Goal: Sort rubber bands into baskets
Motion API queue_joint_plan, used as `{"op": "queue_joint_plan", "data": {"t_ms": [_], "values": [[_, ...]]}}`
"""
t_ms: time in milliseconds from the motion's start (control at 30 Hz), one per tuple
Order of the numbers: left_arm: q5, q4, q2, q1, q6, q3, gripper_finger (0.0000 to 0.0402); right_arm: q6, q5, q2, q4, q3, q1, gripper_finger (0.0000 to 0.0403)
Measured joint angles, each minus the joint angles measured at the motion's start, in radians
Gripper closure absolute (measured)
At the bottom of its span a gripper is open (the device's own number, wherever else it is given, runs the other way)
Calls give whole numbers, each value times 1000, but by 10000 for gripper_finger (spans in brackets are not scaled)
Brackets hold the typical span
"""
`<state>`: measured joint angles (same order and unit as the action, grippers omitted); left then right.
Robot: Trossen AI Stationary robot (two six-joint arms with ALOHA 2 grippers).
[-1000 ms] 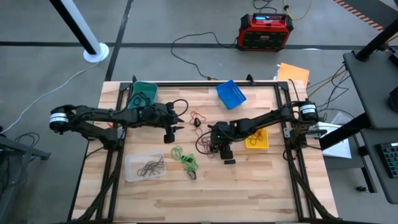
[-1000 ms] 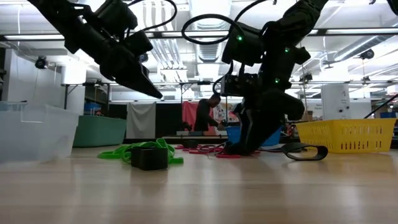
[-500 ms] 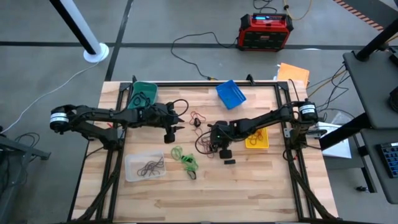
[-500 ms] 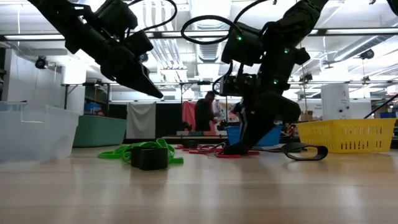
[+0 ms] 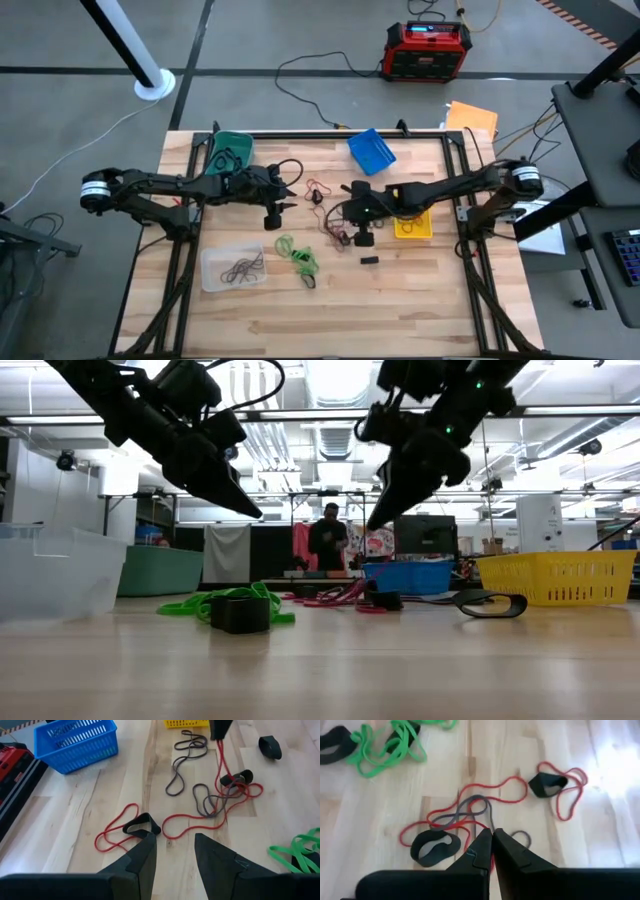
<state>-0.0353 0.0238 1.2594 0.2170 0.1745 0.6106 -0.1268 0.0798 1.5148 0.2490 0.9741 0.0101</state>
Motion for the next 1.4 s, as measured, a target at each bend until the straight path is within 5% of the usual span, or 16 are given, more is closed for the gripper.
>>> {"op": "queue_joint_plan", "data": {"t_ms": [600, 867, 1100, 1400], "values": [[0, 3, 0, 0, -4, 0, 283, -49, 66, -312, -127, -66, -30, 394], [0, 5, 0, 0, -9, 0, 283, -23, 238, -423, 18, -64, -56, 394], [0, 20, 0, 0, -14, 0, 283, 408, 492, -484, 478, -20, -56, 394], [0, 63, -1, 0, -17, 26, 283, 1019, 405, -438, 885, 2, -58, 394]]}}
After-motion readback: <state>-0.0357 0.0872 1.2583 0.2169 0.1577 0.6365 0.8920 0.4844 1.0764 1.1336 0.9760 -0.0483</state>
